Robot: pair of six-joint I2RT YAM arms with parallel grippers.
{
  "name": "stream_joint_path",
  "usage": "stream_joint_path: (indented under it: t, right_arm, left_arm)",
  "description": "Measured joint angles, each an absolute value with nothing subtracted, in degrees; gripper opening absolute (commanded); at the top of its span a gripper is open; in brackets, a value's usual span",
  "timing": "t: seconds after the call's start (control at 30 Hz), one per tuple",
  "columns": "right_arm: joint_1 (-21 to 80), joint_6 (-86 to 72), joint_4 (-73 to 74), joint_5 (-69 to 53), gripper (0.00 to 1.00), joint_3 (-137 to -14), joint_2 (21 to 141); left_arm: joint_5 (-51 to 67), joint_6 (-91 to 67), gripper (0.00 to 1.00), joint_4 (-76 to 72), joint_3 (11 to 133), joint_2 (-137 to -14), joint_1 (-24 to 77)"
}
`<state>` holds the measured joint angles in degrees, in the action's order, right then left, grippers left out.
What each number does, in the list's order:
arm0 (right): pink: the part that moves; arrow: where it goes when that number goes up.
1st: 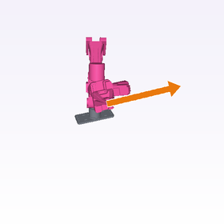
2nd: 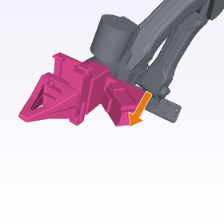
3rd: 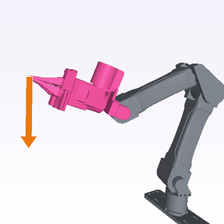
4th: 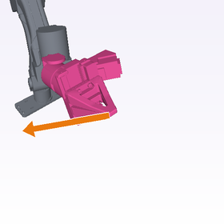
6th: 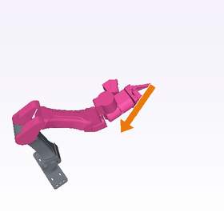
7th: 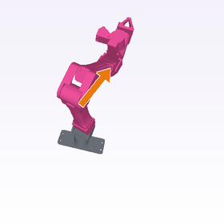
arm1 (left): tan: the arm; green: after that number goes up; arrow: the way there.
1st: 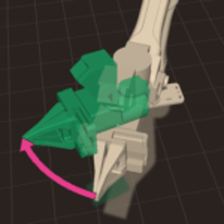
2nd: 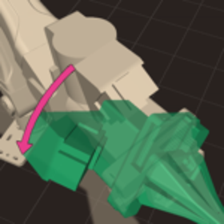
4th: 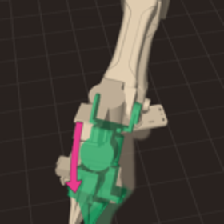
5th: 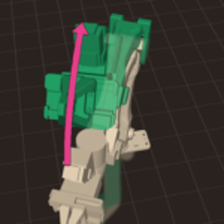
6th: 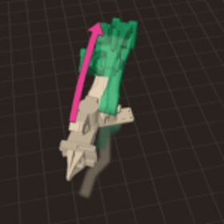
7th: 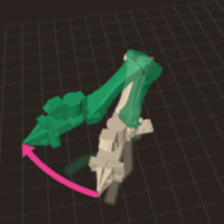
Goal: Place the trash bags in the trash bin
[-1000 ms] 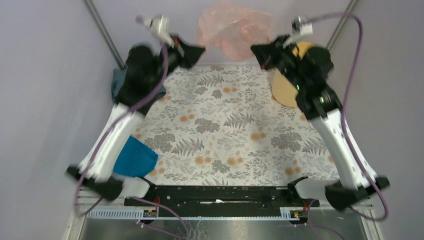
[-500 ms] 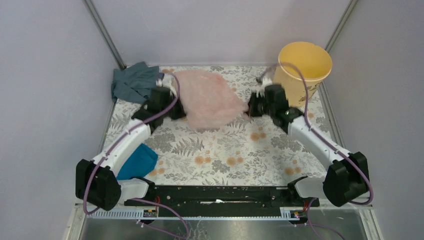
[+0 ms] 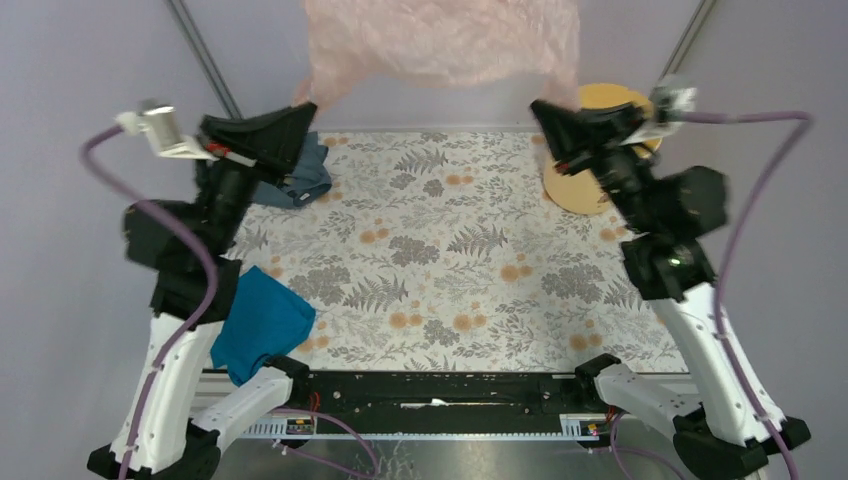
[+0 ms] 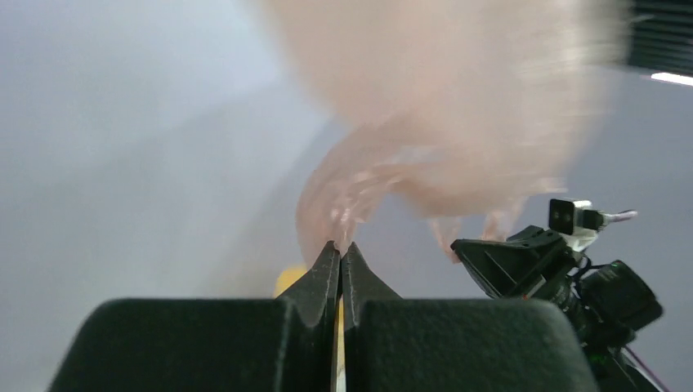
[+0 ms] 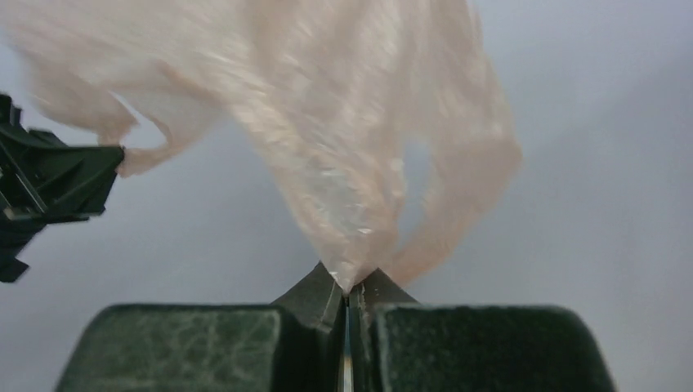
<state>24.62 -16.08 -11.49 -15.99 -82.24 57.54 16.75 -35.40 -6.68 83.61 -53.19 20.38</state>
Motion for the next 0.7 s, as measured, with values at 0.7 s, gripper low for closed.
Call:
stream_joint_path:
  t: [0.7]
  right_arm:
    - [25.2, -17.7, 9.2, -14.9, 0.00, -82.3, 62.7]
  left_arm:
    - [24.4, -41.0, 0.00, 19.0, 84.9, -64.2, 18.7]
